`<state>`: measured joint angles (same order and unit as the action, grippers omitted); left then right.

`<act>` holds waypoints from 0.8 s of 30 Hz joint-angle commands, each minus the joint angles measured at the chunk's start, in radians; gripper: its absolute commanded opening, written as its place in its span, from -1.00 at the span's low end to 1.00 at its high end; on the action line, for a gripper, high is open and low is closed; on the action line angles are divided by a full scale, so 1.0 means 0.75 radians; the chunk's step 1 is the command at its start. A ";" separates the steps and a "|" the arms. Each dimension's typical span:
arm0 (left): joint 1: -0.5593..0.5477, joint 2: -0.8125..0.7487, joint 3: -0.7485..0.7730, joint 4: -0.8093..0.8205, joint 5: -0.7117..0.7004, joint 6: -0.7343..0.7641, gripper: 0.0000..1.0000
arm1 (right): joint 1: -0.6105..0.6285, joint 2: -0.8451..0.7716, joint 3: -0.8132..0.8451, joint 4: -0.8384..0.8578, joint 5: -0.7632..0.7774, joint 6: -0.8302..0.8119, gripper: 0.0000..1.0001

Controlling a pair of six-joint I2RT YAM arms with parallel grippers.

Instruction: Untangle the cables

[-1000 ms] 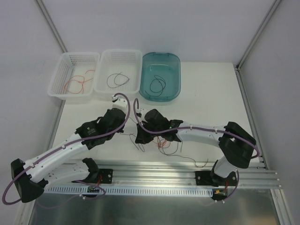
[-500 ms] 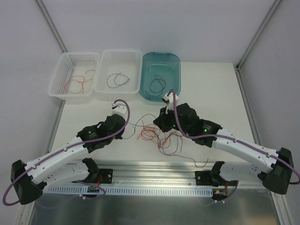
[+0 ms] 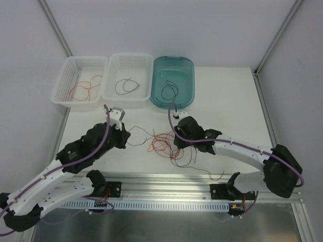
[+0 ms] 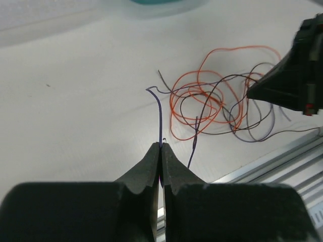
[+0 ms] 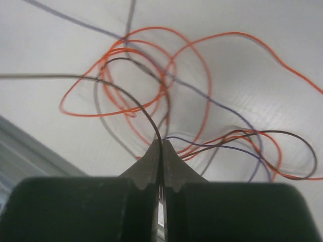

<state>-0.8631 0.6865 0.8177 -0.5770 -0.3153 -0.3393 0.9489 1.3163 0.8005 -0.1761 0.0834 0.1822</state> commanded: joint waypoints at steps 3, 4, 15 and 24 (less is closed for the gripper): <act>0.003 -0.256 0.116 -0.022 -0.007 0.029 -1.00 | -0.179 -0.002 -0.096 -0.031 -0.003 0.111 -0.99; 0.003 -0.283 0.133 -0.028 -0.033 0.033 -1.00 | -0.228 -0.010 -0.114 -0.027 -0.007 0.115 -0.99; 0.003 -0.216 0.172 -0.075 -0.167 0.027 -1.00 | -0.063 -0.098 -0.043 0.030 -0.236 -0.036 -0.92; 0.003 -0.069 0.249 -0.049 -0.244 0.074 -1.00 | 0.128 0.080 0.127 -0.045 -0.357 -0.126 -0.18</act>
<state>-0.8631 0.6430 0.9607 -0.6357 -0.4545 -0.3149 1.0477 1.3716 0.8715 -0.1726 -0.1711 0.1246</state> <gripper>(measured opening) 0.009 0.396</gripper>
